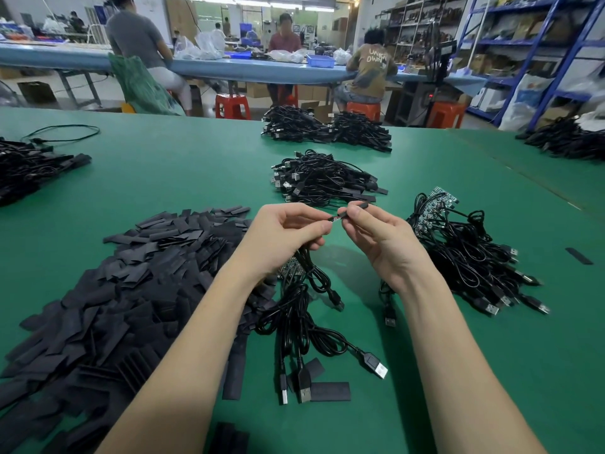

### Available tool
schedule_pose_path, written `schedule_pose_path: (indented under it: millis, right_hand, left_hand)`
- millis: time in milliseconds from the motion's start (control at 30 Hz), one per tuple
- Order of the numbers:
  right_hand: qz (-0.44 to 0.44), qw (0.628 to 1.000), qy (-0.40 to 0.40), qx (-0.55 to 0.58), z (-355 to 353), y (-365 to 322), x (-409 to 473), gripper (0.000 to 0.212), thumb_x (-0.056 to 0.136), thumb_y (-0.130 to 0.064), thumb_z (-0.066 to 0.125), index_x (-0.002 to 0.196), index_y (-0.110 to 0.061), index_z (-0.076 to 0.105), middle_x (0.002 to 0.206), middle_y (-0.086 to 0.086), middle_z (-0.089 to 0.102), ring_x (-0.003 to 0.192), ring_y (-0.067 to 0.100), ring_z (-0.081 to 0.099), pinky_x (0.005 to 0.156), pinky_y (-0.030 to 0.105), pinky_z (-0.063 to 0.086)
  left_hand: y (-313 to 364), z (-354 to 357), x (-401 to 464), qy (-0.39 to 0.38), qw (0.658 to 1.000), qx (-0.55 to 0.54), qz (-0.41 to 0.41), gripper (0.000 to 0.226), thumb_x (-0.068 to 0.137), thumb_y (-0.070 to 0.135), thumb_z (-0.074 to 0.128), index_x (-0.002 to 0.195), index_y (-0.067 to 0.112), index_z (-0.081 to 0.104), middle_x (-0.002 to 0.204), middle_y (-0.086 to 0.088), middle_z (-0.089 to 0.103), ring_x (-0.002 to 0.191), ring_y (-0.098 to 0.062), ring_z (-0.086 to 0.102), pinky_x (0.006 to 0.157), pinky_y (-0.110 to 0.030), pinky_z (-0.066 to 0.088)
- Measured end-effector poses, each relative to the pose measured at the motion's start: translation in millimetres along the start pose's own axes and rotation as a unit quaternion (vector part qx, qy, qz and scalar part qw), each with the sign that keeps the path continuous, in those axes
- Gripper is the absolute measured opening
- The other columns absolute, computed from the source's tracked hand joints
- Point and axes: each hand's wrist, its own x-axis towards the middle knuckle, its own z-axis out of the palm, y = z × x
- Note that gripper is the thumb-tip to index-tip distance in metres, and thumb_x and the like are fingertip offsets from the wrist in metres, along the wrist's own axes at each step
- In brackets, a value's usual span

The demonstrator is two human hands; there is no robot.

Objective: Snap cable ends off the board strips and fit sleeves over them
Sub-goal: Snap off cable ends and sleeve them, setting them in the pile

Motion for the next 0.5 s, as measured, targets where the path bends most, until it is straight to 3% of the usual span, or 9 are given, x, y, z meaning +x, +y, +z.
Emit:
schedule_pose_path:
  millis: [267,500]
  right_hand:
    - [0.014,1.000,-0.011,0.010,17.7,-1.9,3.2,0.004,0.086,-0.005,0.074,0.088,-0.003,0.076,0.092,0.009,0.076,0.080,0.011,0.071,0.074,0.016,0.057]
    - [0.009,0.998,-0.055,-0.024,17.0,-3.8,-1.3,0.008,0.072,-0.016,0.079,0.079,-0.011,0.081,0.095,0.010,0.075,0.084,0.013,0.070,0.076,0.016,0.056]
  left_hand:
    - [15.0,-14.0,1.1,0.002,0.997,0.059,0.052,0.006,0.084,0.005,0.079,0.088,0.010,0.079,0.073,-0.008,0.075,0.064,-0.014,0.068,0.068,-0.023,0.057]
    - [15.4,-12.6,1.5,-0.004,0.995,0.080,0.066,0.007,0.084,0.008,0.080,0.090,0.011,0.080,0.072,-0.005,0.075,0.064,-0.014,0.069,0.067,-0.023,0.055]
